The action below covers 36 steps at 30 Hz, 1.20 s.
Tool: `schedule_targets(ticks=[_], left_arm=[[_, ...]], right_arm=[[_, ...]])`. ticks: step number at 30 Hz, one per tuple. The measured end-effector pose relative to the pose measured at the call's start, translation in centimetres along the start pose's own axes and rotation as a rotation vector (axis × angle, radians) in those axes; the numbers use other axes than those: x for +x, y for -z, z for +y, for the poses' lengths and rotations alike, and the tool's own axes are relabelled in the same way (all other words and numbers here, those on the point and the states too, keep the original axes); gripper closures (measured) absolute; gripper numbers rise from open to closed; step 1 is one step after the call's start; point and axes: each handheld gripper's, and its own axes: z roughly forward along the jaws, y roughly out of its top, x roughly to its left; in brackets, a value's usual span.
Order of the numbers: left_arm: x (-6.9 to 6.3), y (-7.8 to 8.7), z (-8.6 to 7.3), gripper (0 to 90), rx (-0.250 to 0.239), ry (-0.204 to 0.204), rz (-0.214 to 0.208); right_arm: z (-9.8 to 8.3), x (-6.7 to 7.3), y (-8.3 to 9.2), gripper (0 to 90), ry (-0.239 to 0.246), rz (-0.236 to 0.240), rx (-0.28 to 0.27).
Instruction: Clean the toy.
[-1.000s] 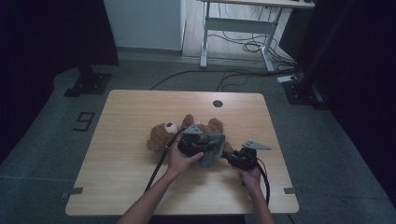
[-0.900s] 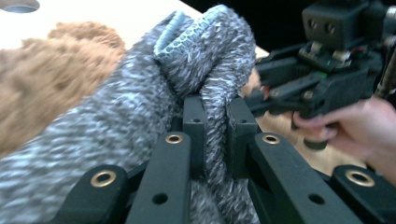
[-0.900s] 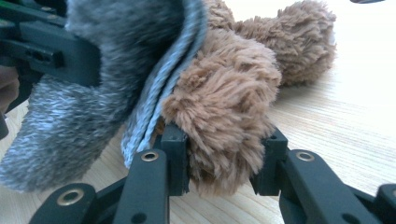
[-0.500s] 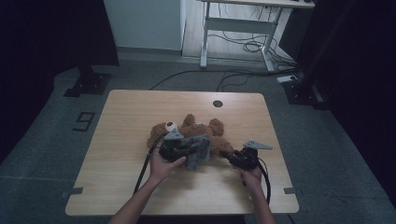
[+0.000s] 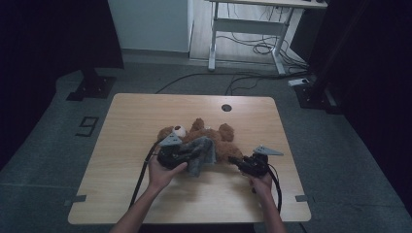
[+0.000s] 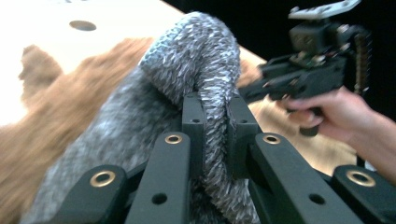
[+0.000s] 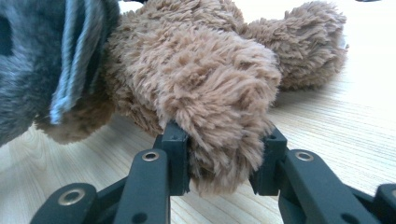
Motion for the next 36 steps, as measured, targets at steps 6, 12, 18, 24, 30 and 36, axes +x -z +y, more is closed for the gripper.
schedule_targets(ticks=[6, 12, 18, 24, 30, 36], left_arm=[[-2.3, -4.6, 2.2, 80.3, 0.031, -0.035, -0.033], [-2.3, -8.7, 1.2, 80.3, 0.111, -0.030, -0.026], [-0.8, -7.2, -0.6, 80.4, 0.092, 0.018, -0.037], [0.3, -3.9, -1.0, 80.4, 0.061, 0.020, 0.018], [1.8, -0.9, -1.9, 80.4, 0.045, 0.030, 0.084], [3.9, 1.8, -3.3, 80.4, 0.019, 0.091, 0.115]], right_arm=[[0.0, 0.1, 0.1, 64.4, 0.008, -0.001, -0.001], [0.0, 0.3, 0.1, 64.8, 0.016, -0.008, 0.008], [-0.2, 0.1, 0.1, 65.1, 0.033, -0.023, 0.025], [-0.2, 0.1, 0.2, 65.1, 0.032, -0.015, 0.025], [-0.2, 0.0, 0.3, 65.1, 0.029, -0.012, 0.024], [-0.2, 0.0, 0.2, 65.1, 0.038, -0.003, 0.029]])
